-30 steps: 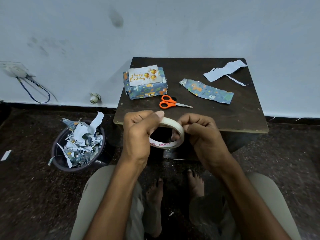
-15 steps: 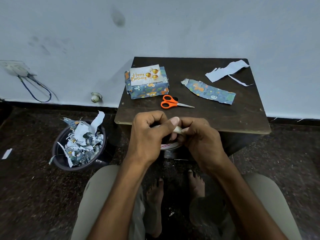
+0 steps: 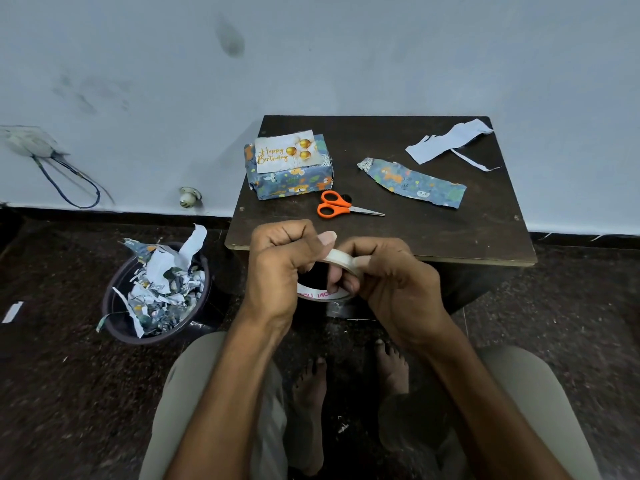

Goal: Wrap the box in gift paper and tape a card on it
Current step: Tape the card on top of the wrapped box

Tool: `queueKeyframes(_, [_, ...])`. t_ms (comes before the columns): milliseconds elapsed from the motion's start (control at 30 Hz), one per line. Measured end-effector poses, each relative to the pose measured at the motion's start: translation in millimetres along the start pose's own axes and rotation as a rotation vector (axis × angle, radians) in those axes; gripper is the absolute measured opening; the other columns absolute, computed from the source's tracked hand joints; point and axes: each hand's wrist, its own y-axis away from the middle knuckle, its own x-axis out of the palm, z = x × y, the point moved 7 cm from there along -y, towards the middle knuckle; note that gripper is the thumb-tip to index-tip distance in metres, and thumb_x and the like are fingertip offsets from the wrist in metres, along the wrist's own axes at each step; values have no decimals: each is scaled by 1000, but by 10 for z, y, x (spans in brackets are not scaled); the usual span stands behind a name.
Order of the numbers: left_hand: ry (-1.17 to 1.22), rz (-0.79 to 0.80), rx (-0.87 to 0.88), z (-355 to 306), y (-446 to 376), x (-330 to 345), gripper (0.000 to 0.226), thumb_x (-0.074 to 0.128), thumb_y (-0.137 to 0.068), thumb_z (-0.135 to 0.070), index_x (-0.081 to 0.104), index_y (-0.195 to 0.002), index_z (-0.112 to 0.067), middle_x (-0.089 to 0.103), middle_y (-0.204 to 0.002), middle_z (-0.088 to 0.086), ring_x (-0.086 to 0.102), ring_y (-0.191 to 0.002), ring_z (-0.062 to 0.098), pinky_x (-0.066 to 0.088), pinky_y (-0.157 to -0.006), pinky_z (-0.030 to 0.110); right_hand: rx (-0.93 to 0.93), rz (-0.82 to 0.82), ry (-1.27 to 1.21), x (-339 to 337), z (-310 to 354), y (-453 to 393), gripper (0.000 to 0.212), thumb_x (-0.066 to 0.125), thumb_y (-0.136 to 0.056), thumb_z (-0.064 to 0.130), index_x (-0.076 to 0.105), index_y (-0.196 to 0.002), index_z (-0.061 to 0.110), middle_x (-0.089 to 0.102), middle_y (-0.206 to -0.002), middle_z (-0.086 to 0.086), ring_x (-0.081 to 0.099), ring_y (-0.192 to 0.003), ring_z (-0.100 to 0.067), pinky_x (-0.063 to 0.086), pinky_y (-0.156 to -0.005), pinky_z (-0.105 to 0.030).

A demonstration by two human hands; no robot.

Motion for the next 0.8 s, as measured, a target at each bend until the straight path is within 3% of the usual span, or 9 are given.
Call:
queueKeyframes(100, [65,18,-20,-45,17,44,35,66,-72,-1,39,-53,-12,30,-44,1,41,-32,11,34,-38,15,38,-8,-8,17,-20,4,26,43,-73,12,65,-64,1,54,-57,-11,48,-57,-19,39,-61,-29])
queueKeyframes(233, [58,-4,-72,16,-3,9,34,60,-79,9,43,-55,-7,32,-42,-3,38,-31,5,33,-36,14,74,-13,-4,25,-42,3,29,40,-67,13,68,-61,5,45,-55,-13,48,-59,-25,36,-65,-38])
queueKeyframes(367, [60,27,-88,-13,6,39,31,66,-67,-2,39,-53,-9,34,-39,-2,37,-30,9,33,-36,16,83,-9,-2,44,-32,-1,30,38,-63,11,67,-63,2,43,-58,-19,50,-57,-21,37,-67,-39])
queueKeyframes(533, [81,30,-116,14,10,37,26,65,-66,-5,41,-56,-5,41,-37,2,43,-30,15,34,-36,18,89,-29,-5,63,-4,6,29,37,-60,8,66,-60,2,40,-63,-44,52,-53,-17,43,-53,-22])
queueKeyframes(633, [120,33,-164,28,14,46,31,63,-67,-8,44,-63,16,46,-38,12,49,-31,25,37,-36,22,72,-59,-9,48,-65,-7,30,37,-55,4,66,-58,6,47,-55,-23,53,-53,-20,43,-52,-21])
queueKeyframes(700, [127,27,-179,63,-4,16,38,67,-65,-7,39,-62,19,46,-40,14,50,-34,28,38,-40,26,64,-60,-28,47,-94,-10,31,37,-54,3,67,-60,5,50,-56,-17,54,-54,-22,43,-53,-23])
queueKeyframes(800, [130,22,-202,109,-33,-29,45,69,-63,-12,36,-64,19,43,-45,13,47,-47,53,38,-47,41,84,2,-88,74,-68,10,38,35,-59,5,67,-76,-8,56,-56,-9,53,-61,-27,46,-64,-31])
